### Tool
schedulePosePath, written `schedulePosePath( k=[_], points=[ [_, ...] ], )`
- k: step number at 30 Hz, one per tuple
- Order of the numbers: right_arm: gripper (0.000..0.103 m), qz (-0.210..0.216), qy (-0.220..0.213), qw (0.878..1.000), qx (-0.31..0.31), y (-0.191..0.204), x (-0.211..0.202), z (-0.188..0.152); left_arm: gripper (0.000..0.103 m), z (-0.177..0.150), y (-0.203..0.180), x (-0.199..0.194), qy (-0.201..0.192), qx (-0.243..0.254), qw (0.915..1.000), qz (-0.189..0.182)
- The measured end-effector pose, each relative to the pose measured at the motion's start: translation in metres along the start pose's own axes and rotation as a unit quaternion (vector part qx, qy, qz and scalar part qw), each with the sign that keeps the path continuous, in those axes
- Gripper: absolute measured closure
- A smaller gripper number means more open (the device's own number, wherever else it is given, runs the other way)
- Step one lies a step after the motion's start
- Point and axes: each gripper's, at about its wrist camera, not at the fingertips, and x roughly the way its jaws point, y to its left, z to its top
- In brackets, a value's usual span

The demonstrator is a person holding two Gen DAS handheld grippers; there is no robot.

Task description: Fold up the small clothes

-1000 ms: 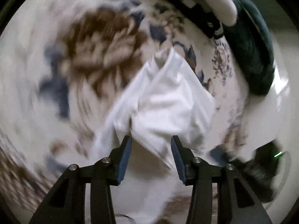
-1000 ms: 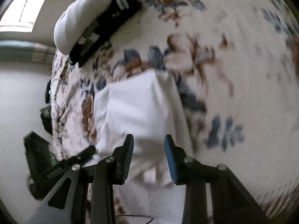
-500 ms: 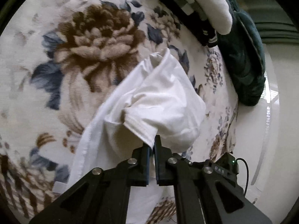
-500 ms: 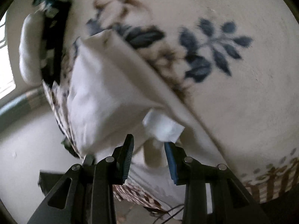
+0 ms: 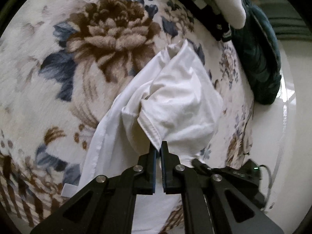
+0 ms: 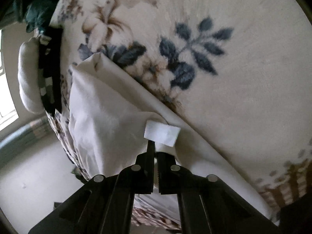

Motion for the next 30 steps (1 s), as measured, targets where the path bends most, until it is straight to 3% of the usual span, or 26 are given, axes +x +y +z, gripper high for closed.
schedulePosePath(
  k=[7,12,15,16,17,18,19,20,24,30],
  points=[
    [0.101,-0.038,0.018,0.999,-0.032,-0.010,-0.006,0.000,0.100,0.000,0.009,0.017,0.021,0.028,0.9983,0.046],
    [0.101,-0.051,0.030,0.997,-0.051,-0.010,-0.008,0.002,0.096,-0.007,0.006,0.011,0.034,0.037,0.9972,0.054],
    [0.094,-0.062,0.044,0.994,-0.074,-0.001,-0.005,0.001,0.095,-0.012,0.000,-0.002,0.029,0.057,0.9964,0.056],
    [0.086,-0.064,0.042,0.993,-0.090,0.007,-0.006,-0.001,0.087,-0.014,-0.001,-0.006,0.025,0.065,0.9959,0.057],
    [0.069,-0.067,0.038,0.992,-0.102,0.011,-0.008,-0.003,0.070,-0.017,-0.003,-0.012,0.020,0.077,0.9949,0.062],
    [0.062,-0.071,0.033,0.991,-0.112,0.020,-0.007,-0.004,0.057,-0.019,-0.003,-0.015,0.016,0.083,0.9938,0.071],
    [0.057,-0.080,0.027,0.988,-0.129,0.023,-0.011,-0.009,0.029,-0.021,-0.002,-0.018,0.012,0.088,0.9928,0.081],
    [0.057,-0.085,0.026,0.986,-0.138,0.024,-0.015,-0.012,0.014,-0.023,-0.001,-0.021,0.007,0.090,0.9923,0.085],
    [0.057,-0.097,0.036,0.982,-0.159,0.009,-0.025,-0.027,0.013,-0.038,0.012,-0.026,0.007,0.104,0.9888,0.106],
    [0.057,-0.110,0.074,0.979,-0.156,-0.045,-0.027,-0.047,0.013,-0.083,0.048,-0.027,0.028,0.073,0.9892,0.124]
  ],
)
